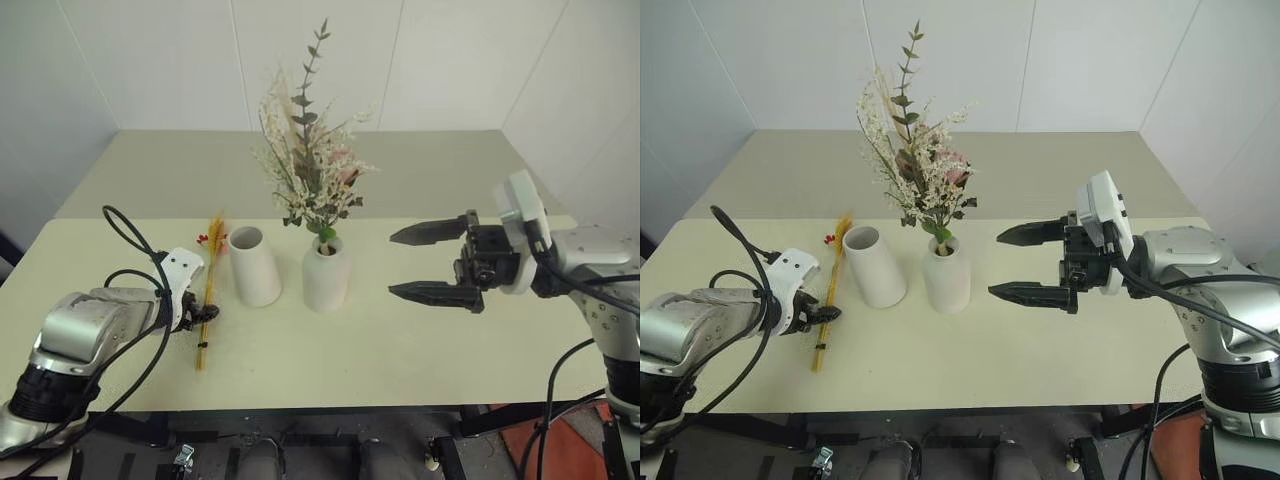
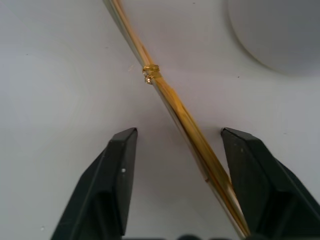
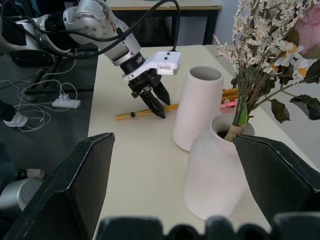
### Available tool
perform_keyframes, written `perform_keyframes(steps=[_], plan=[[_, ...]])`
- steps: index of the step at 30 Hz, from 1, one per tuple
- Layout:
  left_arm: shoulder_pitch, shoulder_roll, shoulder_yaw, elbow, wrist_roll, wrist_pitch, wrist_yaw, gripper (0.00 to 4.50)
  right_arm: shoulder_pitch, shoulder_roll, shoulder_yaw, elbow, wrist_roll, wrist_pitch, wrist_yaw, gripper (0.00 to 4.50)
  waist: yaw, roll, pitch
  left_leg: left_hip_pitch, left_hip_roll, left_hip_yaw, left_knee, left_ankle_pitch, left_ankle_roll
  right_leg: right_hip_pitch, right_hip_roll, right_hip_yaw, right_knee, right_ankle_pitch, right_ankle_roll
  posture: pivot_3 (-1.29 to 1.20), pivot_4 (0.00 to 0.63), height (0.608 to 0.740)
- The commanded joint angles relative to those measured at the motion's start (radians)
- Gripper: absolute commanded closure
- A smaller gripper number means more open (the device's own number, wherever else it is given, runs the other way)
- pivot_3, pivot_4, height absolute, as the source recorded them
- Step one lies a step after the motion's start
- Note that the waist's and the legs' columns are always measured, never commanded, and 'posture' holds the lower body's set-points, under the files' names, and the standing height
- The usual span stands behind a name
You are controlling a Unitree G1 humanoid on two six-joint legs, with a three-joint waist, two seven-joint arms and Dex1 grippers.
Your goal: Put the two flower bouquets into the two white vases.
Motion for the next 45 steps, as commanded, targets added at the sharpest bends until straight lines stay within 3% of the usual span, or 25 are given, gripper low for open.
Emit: perform_keyframes(steps=[1, 5, 6, 10, 15, 21, 25, 30, 42, 45], plan=[[0.005, 0.010, 0.030, -0.001, 0.031, 0.012, 0.008, 3.06, 0.002, -0.021, -0.048, -0.030, 0.013, -0.020, 0.003, 0.00, -0.001, 0.000, 0.000, 0.000, 0.000, 0.000, 0.000, 0.000, 0.000, 0.000, 0.000, 0.000, 0.000, 0.000, 0.000, 0.00, 0.150, 0.740], [0.015, 0.023, 0.084, 0.001, 0.049, -0.006, 0.017, 4.31, 0.008, -0.025, -0.045, -0.027, 0.010, -0.027, 0.008, 0.00, -0.004, 0.000, 0.000, 0.000, 0.000, 0.000, 0.000, 0.000, 0.000, 0.000, 0.000, 0.000, 0.000, 0.000, 0.000, 0.00, 0.150, 0.740], [0.020, 0.025, 0.099, 0.000, 0.056, -0.015, 0.019, 4.45, 0.008, -0.025, -0.044, -0.024, 0.008, -0.028, 0.009, 0.00, -0.004, 0.000, 0.000, 0.000, 0.000, 0.000, 0.000, 0.000, 0.000, -0.001, 0.000, 0.000, 0.000, 0.000, 0.000, 0.00, 0.150, 0.740], [0.043, 0.011, 0.191, -0.018, 0.075, -0.080, 0.026, 4.45, 0.002, -0.023, -0.036, -0.016, 0.003, -0.032, 0.017, 0.00, -0.001, 0.000, 0.000, 0.000, 0.000, 0.000, 0.000, 0.000, 0.000, 0.000, 0.000, 0.000, 0.000, 0.000, 0.000, 0.00, 0.150, 0.740], [0.049, -0.060, 0.400, -0.069, 0.056, -0.324, 0.017, 4.45, 0.004, -0.014, -0.023, -0.012, -0.004, -0.039, 0.015, 0.00, 0.000, -0.001, 0.000, -0.001, 0.000, 0.000, 0.000, 0.000, 0.000, 0.000, 0.000, 0.000, 0.000, 0.000, 0.000, 0.00, 0.150, 0.740], [-0.159, -0.160, 0.538, -0.087, -0.185, -0.380, -0.056, 4.45, 0.020, 0.005, -0.016, -0.023, -0.009, -0.047, -0.007, 0.00, 0.006, -0.002, 0.000, -0.001, 0.000, 0.000, 0.002, 0.000, 0.000, 0.001, -0.001, -0.001, 0.000, 0.001, 0.000, 0.00, 0.150, 0.740], [-0.301, -0.218, 0.523, -0.061, -0.294, -0.413, -0.098, 4.45, 0.028, 0.019, -0.016, -0.035, -0.012, -0.048, -0.023, 0.00, 0.006, -0.003, 0.000, -0.002, 0.000, 0.000, 0.005, 0.000, 0.000, 0.002, -0.001, -0.001, 0.000, 0.001, 0.002, 0.00, 0.150, 0.740], [-0.392, -0.252, 0.463, 0.020, -0.324, -0.453, -0.120, 4.45, 0.055, 0.023, -0.027, -0.058, -0.011, -0.053, -0.041, 0.00, -0.004, -0.003, 0.000, -0.001, 0.000, 0.000, 0.005, 0.000, 0.000, 0.002, 0.000, 0.000, 0.001, 0.002, 0.002, 0.00, 0.150, 0.740], [-0.259, -0.286, 0.279, 0.063, -0.180, -0.641, -0.202, 4.45, 0.136, 0.011, -0.100, -0.134, 0.033, -0.035, -0.105, 0.00, -0.001, -0.003, 0.000, -0.001, 0.000, 0.000, 0.005, 0.000, 0.000, 0.002, 0.000, 0.000, 0.001, 0.002, 0.002, 0.00, 0.150, 0.740], [-0.231, -0.337, 0.262, 0.078, -0.149, -0.724, -0.202, 4.45, 0.143, 0.011, -0.109, -0.144, 0.049, -0.028, -0.119, 0.00, 0.000, -0.003, 0.000, -0.001, 0.000, 0.000, 0.006, 0.000, 0.000, 0.003, 0.000, 0.000, 0.000, 0.002, 0.002, 0.00, 0.150, 0.740]])
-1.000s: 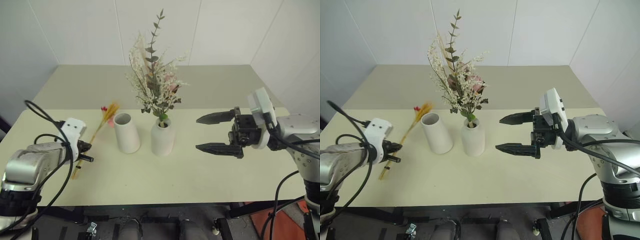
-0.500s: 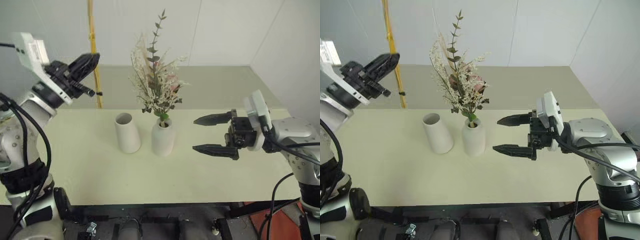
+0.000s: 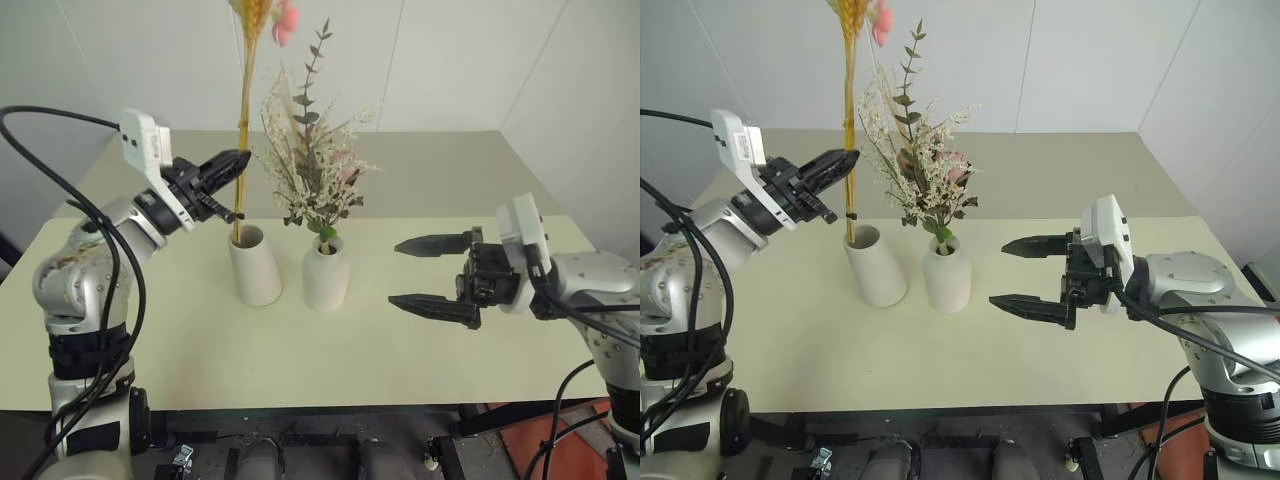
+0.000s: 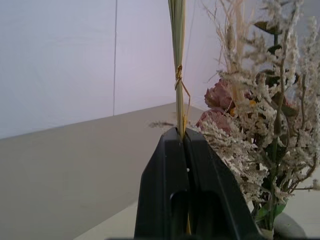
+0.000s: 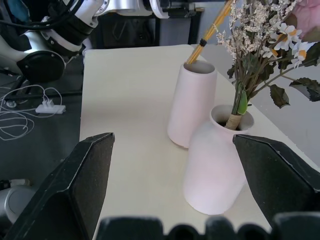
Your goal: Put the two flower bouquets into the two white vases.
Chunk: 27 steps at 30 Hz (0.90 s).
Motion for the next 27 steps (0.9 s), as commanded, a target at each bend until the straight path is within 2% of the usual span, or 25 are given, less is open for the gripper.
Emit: perform_keyframes(steps=[1, 6, 16, 20, 27], plan=[[0.011, -0.034, -0.015, 0.009, 0.037, -0.099, -0.009, 4.45, 0.000, -0.010, -0.043, -0.037, 0.035, 0.000, -0.016, 0.00, 0.001, 0.000, 0.000, 0.000, 0.000, 0.000, 0.000, 0.000, 0.000, 0.000, 0.000, 0.000, 0.000, 0.000, 0.000, 0.00, 0.150, 0.740], [0.057, -0.058, -0.018, -0.003, 0.049, -0.136, -0.003, 4.45, 0.012, -0.016, -0.052, -0.047, 0.048, 0.002, -0.025, 0.00, -0.001, 0.000, 0.000, 0.000, 0.000, 0.000, 0.000, 0.000, 0.000, 0.000, 0.000, 0.000, 0.000, 0.000, 0.000, 0.00, 0.150, 0.740], [0.232, -0.002, 0.018, -0.156, 0.012, -0.076, 0.010, 4.45, 0.023, -0.019, -0.047, -0.044, 0.050, -0.013, -0.030, 0.00, -0.001, 0.000, 0.000, 0.000, 0.000, 0.000, 0.000, 0.000, 0.000, 0.000, 0.000, 0.000, 0.000, 0.000, 0.000, 0.00, 0.150, 0.740], [0.296, 0.033, 0.049, -0.227, -0.038, -0.015, 0.028, 3.54, 0.012, -0.014, -0.037, -0.033, 0.042, -0.019, -0.029, 0.00, -0.002, 0.000, 0.000, 0.000, 0.000, 0.000, 0.000, 0.000, 0.000, 0.000, 0.000, 0.001, 0.000, 0.000, 0.000, 0.00, 0.150, 0.740], [0.437, 0.152, 0.139, -0.308, -0.086, 0.036, -0.006, 1.28, 0.006, -0.013, -0.034, -0.026, 0.039, -0.023, -0.027, 0.00, -0.002, 0.000, 0.000, 0.000, 0.000, 0.001, 0.000, 0.000, 0.000, -0.001, 0.000, 0.001, 0.000, 0.000, 0.000, 0.00, 0.150, 0.740]])
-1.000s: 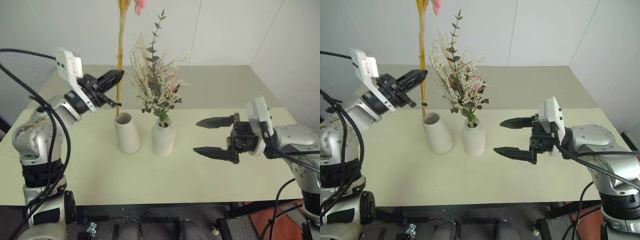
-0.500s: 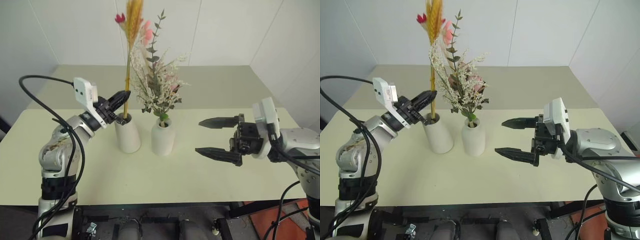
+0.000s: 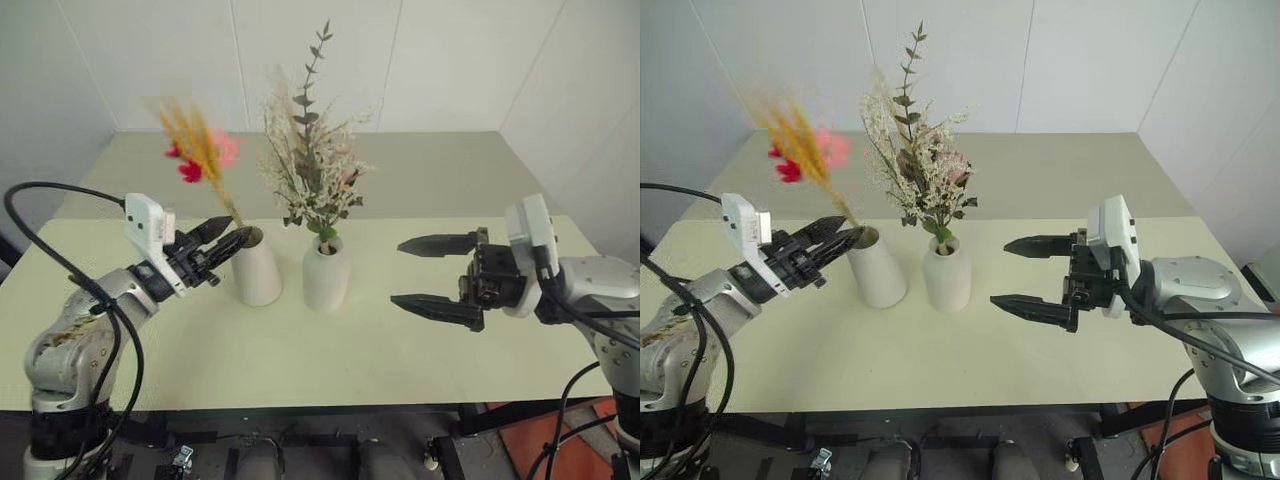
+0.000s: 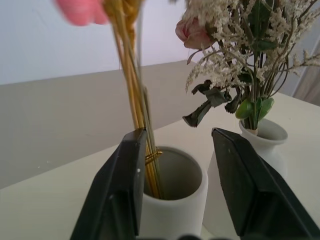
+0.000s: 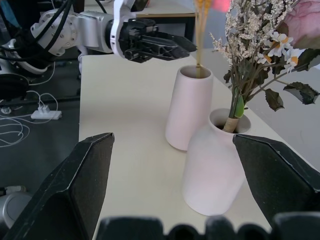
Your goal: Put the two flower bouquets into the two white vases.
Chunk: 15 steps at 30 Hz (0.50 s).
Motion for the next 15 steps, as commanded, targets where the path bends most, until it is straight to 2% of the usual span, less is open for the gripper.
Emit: perform_keyframes(steps=[1, 8, 11, 15], plan=[[0.048, 0.056, 0.068, -0.052, -0.020, 0.005, -0.024, 1.07, -0.017, -0.003, -0.022, -0.011, 0.005, -0.024, 0.000, 0.00, 0.002, 0.000, 0.000, 0.000, 0.000, 0.000, 0.000, 0.000, 0.000, 0.000, 0.000, 0.000, 0.000, 0.000, 0.000, 0.00, 0.150, 0.740], [0.146, 0.177, 0.133, -0.050, -0.011, -0.011, -0.125, 1.07, -0.027, -0.003, -0.017, 0.000, 0.001, -0.024, 0.004, 0.00, 0.003, 0.000, 0.000, 0.000, 0.000, 0.001, 0.000, 0.000, 0.000, 0.000, 0.000, 0.000, 0.000, 0.000, 0.000, 0.00, 0.150, 0.740], [0.178, 0.225, 0.151, -0.048, -0.011, -0.039, -0.212, 1.07, -0.027, -0.008, -0.023, 0.008, 0.004, -0.020, 0.008, 0.00, 0.003, 0.000, 0.000, 0.000, 0.001, 0.001, 0.000, 0.000, 0.000, -0.001, 0.000, 0.000, -0.001, 0.000, 0.000, 0.00, 0.150, 0.740], [0.187, 0.300, 0.115, -0.052, 0.002, -0.105, -0.388, 1.07, -0.020, -0.020, -0.035, 0.024, 0.007, -0.015, 0.017, 0.00, 0.004, 0.000, 0.000, 0.000, 0.001, 0.002, 0.000, 0.000, 0.000, -0.001, 0.000, 0.000, -0.001, -0.001, -0.001, 0.00, 0.150, 0.740]])
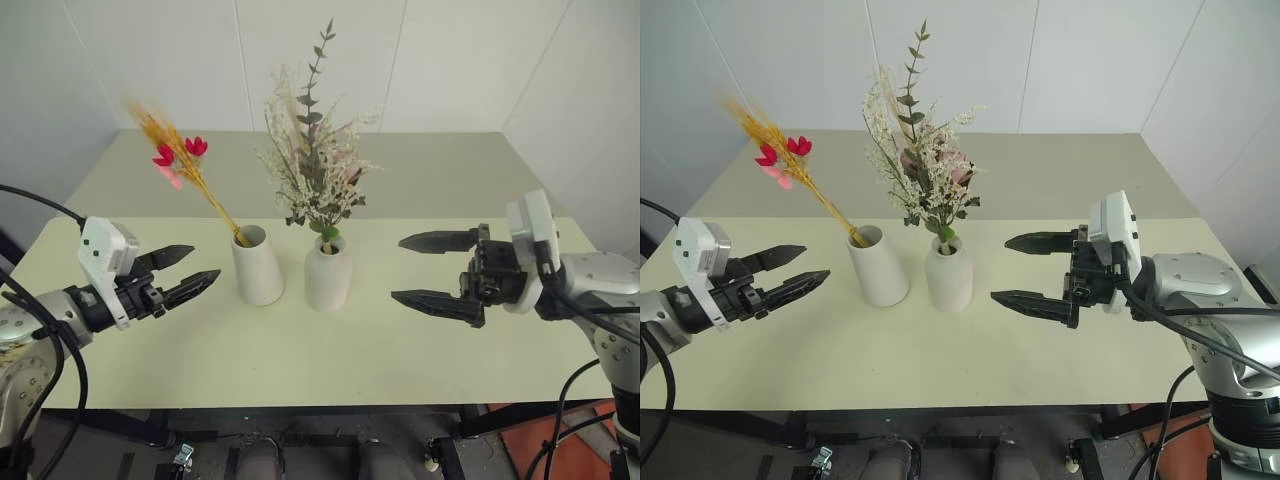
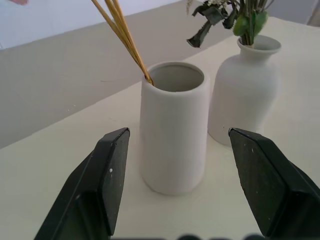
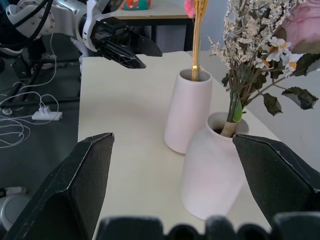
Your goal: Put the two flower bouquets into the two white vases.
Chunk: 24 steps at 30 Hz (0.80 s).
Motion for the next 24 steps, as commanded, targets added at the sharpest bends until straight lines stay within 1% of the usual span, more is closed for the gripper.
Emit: perform_keyframes(steps=[1, 5, 11, 16, 24], plan=[[-0.010, 0.070, -0.006, -0.020, 0.003, -0.086, -0.166, 1.07, 0.001, -0.021, -0.039, 0.000, 0.006, -0.012, 0.008, 0.00, 0.000, 0.000, 0.000, 0.000, 0.000, 0.000, 0.000, 0.000, 0.000, 0.000, 0.000, 0.000, 0.000, 0.000, 0.000, 0.00, 0.150, 0.740], [-0.055, 0.114, -0.016, 0.021, 0.003, -0.134, -0.258, 1.07, 0.023, -0.033, -0.055, -0.001, 0.011, -0.005, 0.002, 0.00, 0.000, 0.000, 0.000, 0.000, 0.000, 0.001, 0.000, 0.000, 0.000, 0.000, 0.000, 0.000, 0.000, 0.000, 0.000, 0.00, 0.150, 0.740], [-0.076, 0.125, 0.011, 0.045, -0.023, -0.154, -0.321, 1.07, 0.094, -0.078, -0.125, -0.014, 0.039, 0.019, 0.001, 0.00, -0.001, 0.000, 0.000, 0.000, 0.000, 0.002, -0.001, 0.000, 0.000, -0.001, 0.000, 0.001, 0.000, -0.001, 0.001, 0.00, 0.150, 0.740], [-0.085, 0.125, 0.009, 0.065, -0.009, -0.158, -0.335, 1.07, 0.130, -0.108, -0.156, -0.019, 0.049, 0.026, 0.003, 0.00, -0.003, 0.000, 0.000, 0.000, 0.001, 0.002, -0.001, 0.000, 0.000, 0.000, 0.000, 0.001, 0.000, -0.002, 0.003, 0.00, 0.150, 0.740], [-0.101, 0.105, 0.001, 0.051, -0.032, -0.147, -0.329, 1.07, 0.156, -0.125, -0.177, -0.023, 0.057, 0.030, -0.001, 0.00, -0.002, 0.000, 0.000, 0.000, 0.001, 0.002, -0.001, 0.000, 0.000, -0.001, 0.000, 0.002, 0.000, -0.002, 0.003, 0.00, 0.150, 0.740]])
